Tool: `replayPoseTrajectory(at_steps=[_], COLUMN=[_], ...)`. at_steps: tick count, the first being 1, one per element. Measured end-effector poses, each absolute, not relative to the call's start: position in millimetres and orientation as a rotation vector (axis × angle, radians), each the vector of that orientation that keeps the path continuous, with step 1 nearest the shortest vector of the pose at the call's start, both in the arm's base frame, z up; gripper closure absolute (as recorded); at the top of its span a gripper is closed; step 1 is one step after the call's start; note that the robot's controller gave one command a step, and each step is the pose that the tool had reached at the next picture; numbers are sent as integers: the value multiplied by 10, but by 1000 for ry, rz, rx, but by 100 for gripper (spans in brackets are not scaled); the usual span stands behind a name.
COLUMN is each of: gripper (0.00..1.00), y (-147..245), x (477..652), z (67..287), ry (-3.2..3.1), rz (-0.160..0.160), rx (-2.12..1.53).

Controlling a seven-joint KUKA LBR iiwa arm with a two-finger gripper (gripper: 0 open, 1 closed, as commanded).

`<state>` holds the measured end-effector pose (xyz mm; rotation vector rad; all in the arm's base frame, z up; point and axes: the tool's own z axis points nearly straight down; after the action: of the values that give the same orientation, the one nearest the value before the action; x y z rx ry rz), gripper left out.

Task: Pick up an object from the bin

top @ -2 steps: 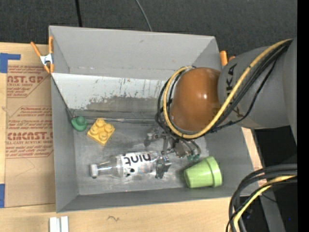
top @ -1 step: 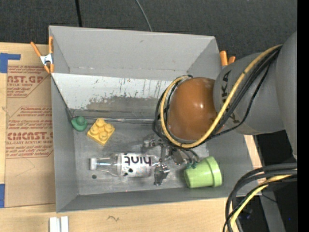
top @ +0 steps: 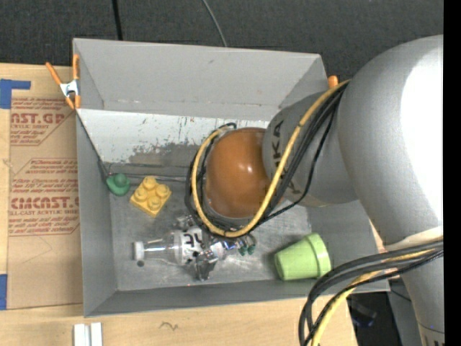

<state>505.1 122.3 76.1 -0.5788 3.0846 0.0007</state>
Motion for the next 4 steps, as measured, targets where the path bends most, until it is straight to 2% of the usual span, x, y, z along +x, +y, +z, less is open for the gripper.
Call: replayPoseTrajectory(at_steps=[1,3,4], gripper=[100,100,100], y=[1372,1369,1366], x=[5028,5015,4998], z=[732,773,917], ry=[3007,3013,3021], rz=[3,3,2], rx=[-868,-870,-872])
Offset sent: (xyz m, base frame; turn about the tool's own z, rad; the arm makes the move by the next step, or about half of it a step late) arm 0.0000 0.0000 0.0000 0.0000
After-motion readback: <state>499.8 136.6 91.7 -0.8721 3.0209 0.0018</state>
